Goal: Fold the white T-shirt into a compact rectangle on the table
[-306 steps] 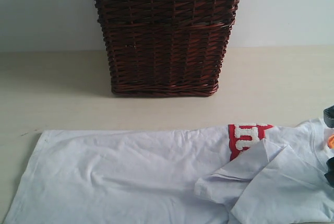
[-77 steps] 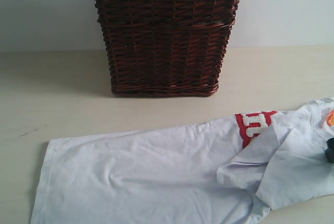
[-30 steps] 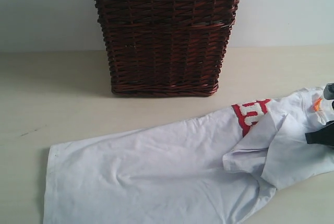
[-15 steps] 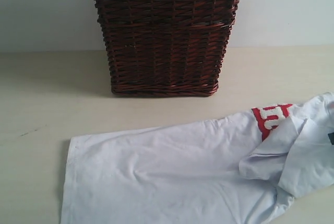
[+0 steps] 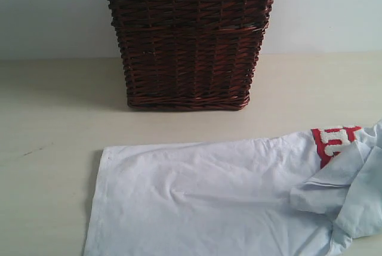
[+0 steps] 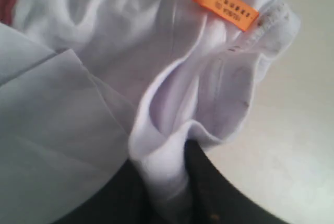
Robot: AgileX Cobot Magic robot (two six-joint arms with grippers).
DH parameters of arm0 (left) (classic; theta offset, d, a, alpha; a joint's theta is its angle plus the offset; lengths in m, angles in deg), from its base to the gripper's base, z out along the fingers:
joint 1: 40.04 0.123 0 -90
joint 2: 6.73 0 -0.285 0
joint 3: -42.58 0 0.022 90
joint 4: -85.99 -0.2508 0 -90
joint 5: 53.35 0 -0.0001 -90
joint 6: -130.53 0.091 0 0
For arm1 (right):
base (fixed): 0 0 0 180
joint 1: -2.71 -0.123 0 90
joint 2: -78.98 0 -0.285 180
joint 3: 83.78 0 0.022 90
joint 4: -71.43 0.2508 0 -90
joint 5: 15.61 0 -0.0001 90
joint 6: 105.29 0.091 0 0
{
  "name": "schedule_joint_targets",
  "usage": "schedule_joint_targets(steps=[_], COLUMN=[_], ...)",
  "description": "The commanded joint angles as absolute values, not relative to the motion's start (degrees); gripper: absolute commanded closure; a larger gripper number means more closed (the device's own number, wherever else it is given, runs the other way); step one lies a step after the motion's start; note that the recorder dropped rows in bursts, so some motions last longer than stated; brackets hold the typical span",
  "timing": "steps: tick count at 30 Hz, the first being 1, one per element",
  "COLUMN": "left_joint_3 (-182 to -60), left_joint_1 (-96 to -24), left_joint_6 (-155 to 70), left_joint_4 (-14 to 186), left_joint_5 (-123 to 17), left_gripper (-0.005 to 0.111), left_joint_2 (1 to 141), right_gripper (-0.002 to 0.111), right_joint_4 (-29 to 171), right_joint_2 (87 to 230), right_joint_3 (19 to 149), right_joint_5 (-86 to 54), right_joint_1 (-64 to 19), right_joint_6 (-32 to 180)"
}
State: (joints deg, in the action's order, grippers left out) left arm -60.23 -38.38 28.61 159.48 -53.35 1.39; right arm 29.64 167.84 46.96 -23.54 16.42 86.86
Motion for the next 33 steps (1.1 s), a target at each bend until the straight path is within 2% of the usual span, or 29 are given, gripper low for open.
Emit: schedule_joint_targets(steps=[1, 13, 20, 33], left_joint_3=[-60.2, -60.2, -60.2, -60.2], left_joint_1=[-38.3, -38.3, -38.3, -38.3], left_joint_6=[28.3, 28.3, 28.3, 28.3], left_joint_4=[159.9, 159.9, 159.9, 159.9], left_joint_5=[-53.3, -53.3, -53.3, -53.3], left_gripper=[0.107, 0.107, 0.107, 0.107], left_joint_2=[1.1, 1.1, 1.1, 1.1], right_gripper=[0.108, 0.108, 0.108, 0.108], right_joint_4=[29.5, 29.1, 28.9, 31.0], right_joint_2=[166.7, 165.6, 165.6, 162.6], right_joint_3=[45.5, 45.5, 45.5, 46.9], right_joint_5=[-24.2, -32.2, -30.8, -28.3], right_joint_1=[16.7, 17.1, 24.4, 25.4], right_joint_6=[82.0, 77.7, 77.7, 77.5])
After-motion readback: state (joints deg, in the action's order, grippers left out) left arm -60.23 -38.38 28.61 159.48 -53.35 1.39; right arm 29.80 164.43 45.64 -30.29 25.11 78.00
